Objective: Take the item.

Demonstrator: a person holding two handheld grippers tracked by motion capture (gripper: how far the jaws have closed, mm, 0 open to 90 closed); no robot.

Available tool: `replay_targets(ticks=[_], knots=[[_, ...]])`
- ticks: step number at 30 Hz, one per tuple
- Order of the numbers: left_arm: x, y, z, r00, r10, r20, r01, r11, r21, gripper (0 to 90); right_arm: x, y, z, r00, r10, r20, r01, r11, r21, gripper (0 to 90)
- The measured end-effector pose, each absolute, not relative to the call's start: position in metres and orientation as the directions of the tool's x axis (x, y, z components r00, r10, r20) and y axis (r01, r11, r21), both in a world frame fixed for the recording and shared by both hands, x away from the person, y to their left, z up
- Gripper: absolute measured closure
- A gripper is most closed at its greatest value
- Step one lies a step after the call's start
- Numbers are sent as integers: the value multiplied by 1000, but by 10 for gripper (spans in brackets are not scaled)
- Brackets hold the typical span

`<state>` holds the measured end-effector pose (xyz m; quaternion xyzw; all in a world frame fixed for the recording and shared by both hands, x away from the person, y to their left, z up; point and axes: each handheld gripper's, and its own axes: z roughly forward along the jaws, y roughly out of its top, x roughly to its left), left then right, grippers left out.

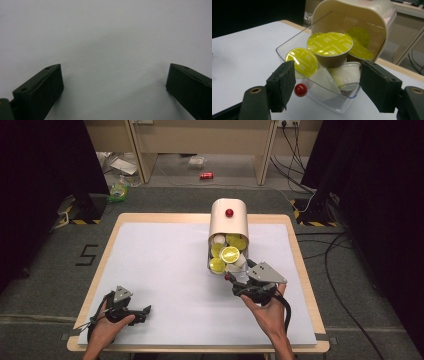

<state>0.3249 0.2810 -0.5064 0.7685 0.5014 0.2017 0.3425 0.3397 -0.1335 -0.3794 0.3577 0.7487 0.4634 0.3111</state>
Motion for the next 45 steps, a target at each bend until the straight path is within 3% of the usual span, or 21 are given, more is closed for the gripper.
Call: replay_targets(ticks=[21,45], knots=[[325,281,-506,416,909,-33,633,-263,729,3,360,-122,-370,-551,820,-154,231,327,916,247],[325,281,-506,416,909,-33,633,-263,728,3,384,-104,-373,-521,838,-159,298,354,886,207]])
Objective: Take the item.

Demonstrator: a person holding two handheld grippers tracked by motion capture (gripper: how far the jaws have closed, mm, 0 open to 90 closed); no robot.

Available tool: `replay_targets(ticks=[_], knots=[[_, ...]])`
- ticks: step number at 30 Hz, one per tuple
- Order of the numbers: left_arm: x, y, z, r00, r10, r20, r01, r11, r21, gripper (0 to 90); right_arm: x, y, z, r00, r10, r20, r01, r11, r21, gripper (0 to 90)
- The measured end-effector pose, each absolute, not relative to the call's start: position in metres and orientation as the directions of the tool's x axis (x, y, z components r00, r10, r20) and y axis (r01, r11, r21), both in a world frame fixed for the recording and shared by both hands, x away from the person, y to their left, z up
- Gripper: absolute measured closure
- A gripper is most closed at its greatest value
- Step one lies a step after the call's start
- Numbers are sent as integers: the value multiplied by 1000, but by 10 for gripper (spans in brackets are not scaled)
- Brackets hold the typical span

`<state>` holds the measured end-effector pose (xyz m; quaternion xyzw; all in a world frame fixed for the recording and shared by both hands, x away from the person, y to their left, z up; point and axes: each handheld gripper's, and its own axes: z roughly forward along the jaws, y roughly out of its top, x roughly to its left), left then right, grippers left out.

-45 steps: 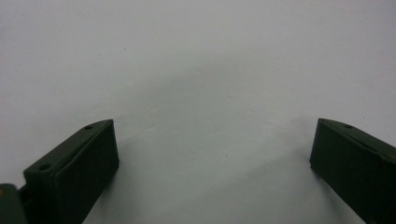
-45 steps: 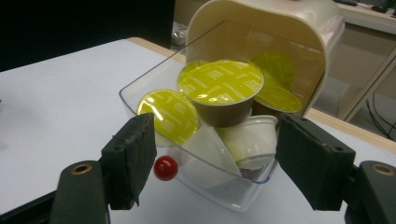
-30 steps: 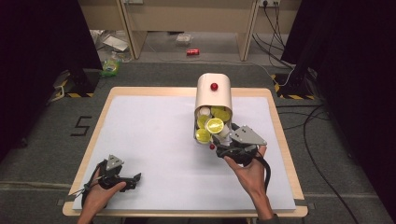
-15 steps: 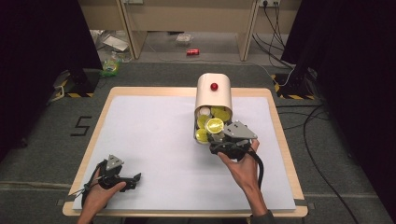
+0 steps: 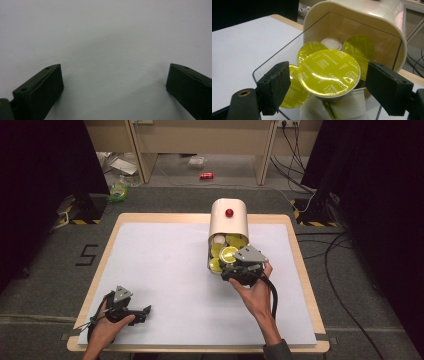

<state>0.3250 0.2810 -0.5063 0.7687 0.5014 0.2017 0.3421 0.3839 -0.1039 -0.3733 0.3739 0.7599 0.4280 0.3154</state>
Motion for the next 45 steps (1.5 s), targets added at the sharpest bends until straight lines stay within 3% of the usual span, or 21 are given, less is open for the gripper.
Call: replay_targets(ticks=[10,15,45], knots=[[325,281,-506,416,909,-33,633,-263,728,3,390,-97,-376,-517,838,-175,310,374,874,252],[325,281,-506,416,909,-33,633,-263,728,3,390,-96,-375,-517,836,-183,306,380,873,378],[325,281,-506,417,908,-33,633,-264,728,3,360,-138,-350,-490,862,-134,274,299,914,390]])
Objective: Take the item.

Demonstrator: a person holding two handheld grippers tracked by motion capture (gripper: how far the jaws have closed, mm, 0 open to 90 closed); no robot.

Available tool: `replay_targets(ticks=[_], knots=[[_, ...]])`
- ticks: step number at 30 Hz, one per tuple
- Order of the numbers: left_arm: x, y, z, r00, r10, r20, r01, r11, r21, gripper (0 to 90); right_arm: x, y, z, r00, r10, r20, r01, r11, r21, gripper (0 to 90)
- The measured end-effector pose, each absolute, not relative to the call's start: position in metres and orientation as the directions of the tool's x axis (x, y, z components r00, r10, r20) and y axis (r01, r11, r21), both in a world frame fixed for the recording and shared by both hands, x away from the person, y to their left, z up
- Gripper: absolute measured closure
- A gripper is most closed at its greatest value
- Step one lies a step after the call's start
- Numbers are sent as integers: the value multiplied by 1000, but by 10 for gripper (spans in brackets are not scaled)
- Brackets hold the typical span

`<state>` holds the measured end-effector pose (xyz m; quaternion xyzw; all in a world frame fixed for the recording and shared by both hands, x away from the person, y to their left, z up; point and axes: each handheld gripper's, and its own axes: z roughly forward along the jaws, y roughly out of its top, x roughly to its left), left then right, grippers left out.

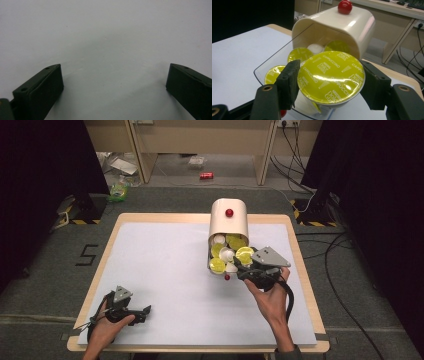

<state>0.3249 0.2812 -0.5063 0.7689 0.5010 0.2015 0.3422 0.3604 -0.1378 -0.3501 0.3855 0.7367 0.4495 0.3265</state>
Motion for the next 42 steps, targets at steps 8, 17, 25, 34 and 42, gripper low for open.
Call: replay_targets(ticks=[8,17,25,34,42], knots=[[325,281,-506,417,908,-33,632,-264,728,3,354,-153,-349,-467,877,-112,286,270,920,390],[325,281,-506,417,908,-34,632,-263,729,3,353,-174,-356,-424,900,-97,310,244,919,389],[325,281,-506,417,908,-33,632,-264,728,3,352,-194,-363,-376,922,-90,328,223,918,389],[325,281,-506,417,908,-33,633,-264,728,3,358,-215,-384,-328,942,-73,377,202,904,389],[325,281,-506,417,908,-33,632,-263,729,3,359,-227,-395,-301,952,-54,401,178,899,389]])
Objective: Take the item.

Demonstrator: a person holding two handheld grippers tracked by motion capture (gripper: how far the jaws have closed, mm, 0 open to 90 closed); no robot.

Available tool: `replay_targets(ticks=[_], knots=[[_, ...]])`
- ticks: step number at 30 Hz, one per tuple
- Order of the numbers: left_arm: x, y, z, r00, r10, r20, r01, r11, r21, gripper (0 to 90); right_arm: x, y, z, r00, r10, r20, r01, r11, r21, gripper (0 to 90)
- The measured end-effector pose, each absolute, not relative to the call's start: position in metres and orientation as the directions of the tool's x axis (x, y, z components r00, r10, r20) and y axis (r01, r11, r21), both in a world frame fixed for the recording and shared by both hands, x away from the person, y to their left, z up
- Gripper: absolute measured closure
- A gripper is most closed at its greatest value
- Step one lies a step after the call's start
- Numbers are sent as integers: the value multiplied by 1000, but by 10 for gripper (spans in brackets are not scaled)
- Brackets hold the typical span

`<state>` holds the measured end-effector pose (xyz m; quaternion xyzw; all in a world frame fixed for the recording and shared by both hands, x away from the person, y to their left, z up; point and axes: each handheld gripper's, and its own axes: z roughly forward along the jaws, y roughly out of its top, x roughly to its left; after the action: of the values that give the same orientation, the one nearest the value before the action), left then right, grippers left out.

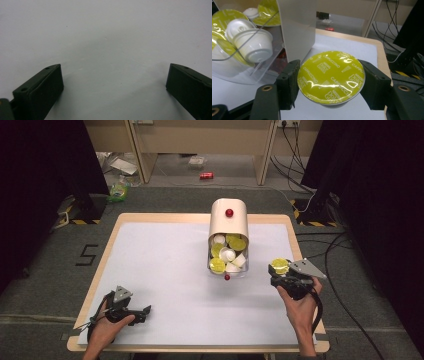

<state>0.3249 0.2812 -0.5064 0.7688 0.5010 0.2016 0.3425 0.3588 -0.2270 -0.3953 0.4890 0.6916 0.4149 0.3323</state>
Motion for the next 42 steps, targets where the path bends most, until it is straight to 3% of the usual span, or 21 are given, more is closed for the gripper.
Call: replay_targets(ticks=[42], knots=[[325,281,-506,417,908,-32,632,-264,728,3,370,-244,-462,-295,955,-14,570,188,800,388]])
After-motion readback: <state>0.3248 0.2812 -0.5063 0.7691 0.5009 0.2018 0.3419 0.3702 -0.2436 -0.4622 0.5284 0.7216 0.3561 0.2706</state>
